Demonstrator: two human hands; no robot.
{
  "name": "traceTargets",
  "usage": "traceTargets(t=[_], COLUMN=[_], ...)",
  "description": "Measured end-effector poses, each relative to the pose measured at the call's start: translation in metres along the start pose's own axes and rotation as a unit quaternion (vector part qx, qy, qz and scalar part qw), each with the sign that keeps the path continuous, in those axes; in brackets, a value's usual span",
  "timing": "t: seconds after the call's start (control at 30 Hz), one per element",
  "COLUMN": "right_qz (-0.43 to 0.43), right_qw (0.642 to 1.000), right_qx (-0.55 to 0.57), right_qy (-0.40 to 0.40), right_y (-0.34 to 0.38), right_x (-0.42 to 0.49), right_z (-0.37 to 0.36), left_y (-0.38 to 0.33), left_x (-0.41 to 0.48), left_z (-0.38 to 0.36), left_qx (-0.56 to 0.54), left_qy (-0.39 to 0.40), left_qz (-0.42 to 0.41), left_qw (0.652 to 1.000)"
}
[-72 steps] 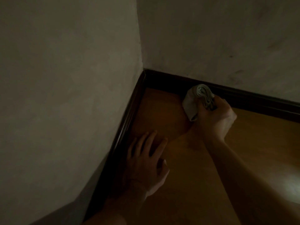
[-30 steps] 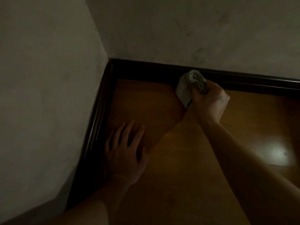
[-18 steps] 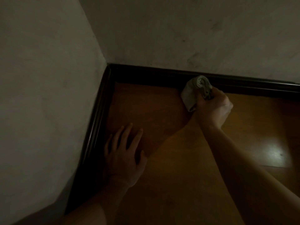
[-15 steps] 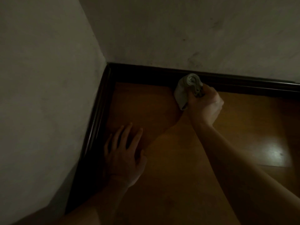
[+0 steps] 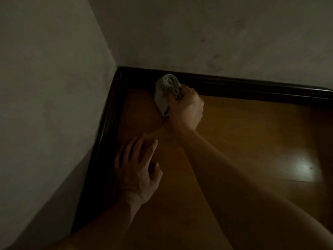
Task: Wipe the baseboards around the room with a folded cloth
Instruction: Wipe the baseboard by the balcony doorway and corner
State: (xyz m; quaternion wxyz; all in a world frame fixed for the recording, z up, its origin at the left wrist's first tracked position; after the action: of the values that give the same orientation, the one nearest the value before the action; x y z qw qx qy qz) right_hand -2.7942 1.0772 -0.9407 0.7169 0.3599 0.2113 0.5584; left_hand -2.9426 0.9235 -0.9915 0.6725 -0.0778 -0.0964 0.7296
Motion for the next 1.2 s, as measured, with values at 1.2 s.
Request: traceTargets(t=[1.2], right_qz=[-0.029], right_qw=[0.995], right_qx=[-0.056], right_qy=[-0.071], right_y=[-0.096], right_x=[0.030], right_z=[0.111], left_y=[-0.038], left_x=[0.000], left_z=[-0.013], left_qx=[0.009], left_qy=[-0.007], left_qz=[0.064], left_qw=[0.998])
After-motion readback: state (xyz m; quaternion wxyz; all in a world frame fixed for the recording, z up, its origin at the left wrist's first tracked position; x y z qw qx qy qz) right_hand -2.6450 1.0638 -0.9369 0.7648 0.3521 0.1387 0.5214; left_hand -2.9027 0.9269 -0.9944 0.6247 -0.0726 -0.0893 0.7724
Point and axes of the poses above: each hand's wrist, its own x-axis towards the middle knuckle, its own z-axis out of the back of the hand, y = z × x, the point moved 9 cm from there along x, towards the middle knuckle, and after that the axes turned 4 degrees about z, right-handed, at the moved point
